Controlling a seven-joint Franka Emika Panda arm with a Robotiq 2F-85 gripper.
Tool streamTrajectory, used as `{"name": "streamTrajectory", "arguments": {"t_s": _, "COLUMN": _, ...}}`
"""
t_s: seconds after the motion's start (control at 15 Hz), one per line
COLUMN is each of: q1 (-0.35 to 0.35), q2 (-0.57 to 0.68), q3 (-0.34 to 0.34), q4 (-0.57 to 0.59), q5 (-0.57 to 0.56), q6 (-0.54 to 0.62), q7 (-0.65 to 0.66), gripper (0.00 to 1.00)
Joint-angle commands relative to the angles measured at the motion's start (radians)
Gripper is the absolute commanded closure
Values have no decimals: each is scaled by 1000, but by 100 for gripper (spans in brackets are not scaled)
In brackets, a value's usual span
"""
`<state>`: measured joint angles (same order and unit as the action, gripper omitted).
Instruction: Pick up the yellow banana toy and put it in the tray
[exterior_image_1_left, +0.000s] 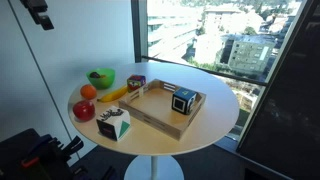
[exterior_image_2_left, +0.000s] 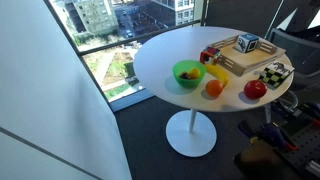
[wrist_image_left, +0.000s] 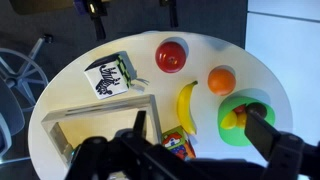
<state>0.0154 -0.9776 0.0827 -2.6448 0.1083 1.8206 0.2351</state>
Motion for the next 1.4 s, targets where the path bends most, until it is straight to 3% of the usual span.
{"name": "streamTrajectory", "arguments": {"t_s": 0.0, "q1": -11, "q2": 0, "q3": 7, "q4": 3, "q5": 7, "q6": -4, "q7": -7, "gripper": 0}}
{"name": "streamTrajectory", "arguments": {"t_s": 0.73, "q1": -12, "q2": 6, "q3": 6, "q4": 8, "q5": 6, "q6": -4, "q7": -6, "gripper": 0}}
{"name": "streamTrajectory", "arguments": {"t_s": 1.33, "q1": -45, "q2": 114, "q3": 3, "q4": 60, "q5": 2, "q6": 30, "q7": 5, "gripper": 0}}
